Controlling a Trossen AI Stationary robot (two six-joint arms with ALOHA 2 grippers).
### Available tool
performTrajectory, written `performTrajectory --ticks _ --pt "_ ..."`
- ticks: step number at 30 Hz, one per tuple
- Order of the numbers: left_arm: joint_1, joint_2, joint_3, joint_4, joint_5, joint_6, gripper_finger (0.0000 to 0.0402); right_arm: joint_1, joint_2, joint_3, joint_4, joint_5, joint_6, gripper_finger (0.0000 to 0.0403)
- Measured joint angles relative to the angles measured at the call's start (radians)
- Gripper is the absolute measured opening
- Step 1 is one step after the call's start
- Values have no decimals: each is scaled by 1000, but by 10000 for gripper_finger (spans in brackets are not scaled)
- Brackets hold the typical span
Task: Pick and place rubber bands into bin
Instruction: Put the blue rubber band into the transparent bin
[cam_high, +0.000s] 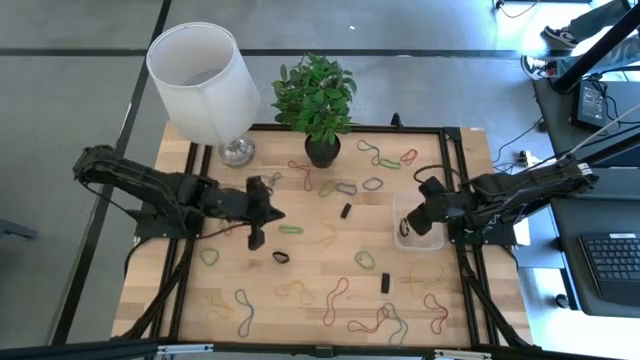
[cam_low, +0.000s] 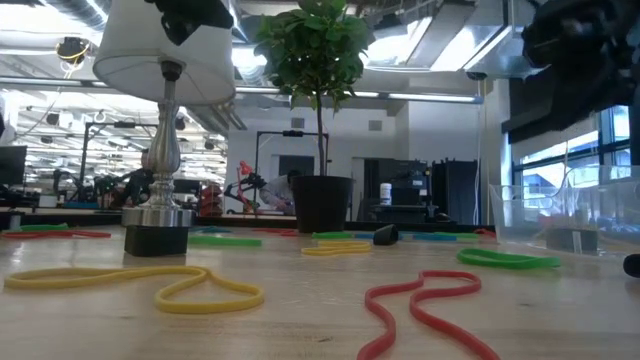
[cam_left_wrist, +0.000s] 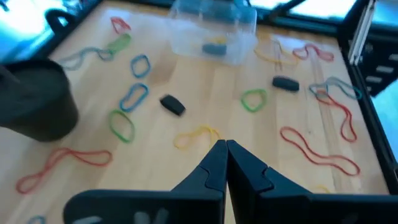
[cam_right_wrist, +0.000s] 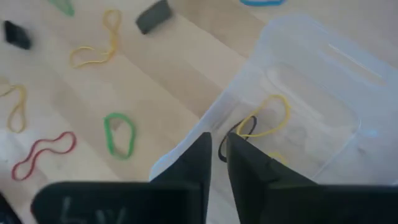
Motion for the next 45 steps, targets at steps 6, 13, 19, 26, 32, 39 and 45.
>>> performTrajectory --ticks 6,13,19,26,32,39,45 --pt "-79 178 144 -100 -3 -27 2 6 -50 0 0 0 -82 36" --pt "-132 401 380 -417 -6 -236 2 6 -67 0 1 1 -180 35" --pt "-183 512 476 -566 13 -560 5 6 -67 0 1 2 -270 34" --pt "-274 555 476 -627 27 -838 53 6 -67 0 1 2 -323 35" --pt "-356 636 476 -696 34 -975 106 5 -67 0 1 1 -341 35" --pt "-408 764 476 -766 192 -1098 128 5 -67 -1 1 1 -350 35" --pt "-429 808 449 -755 289 -1173 130 5 -67 -1 2 1 -372 35"
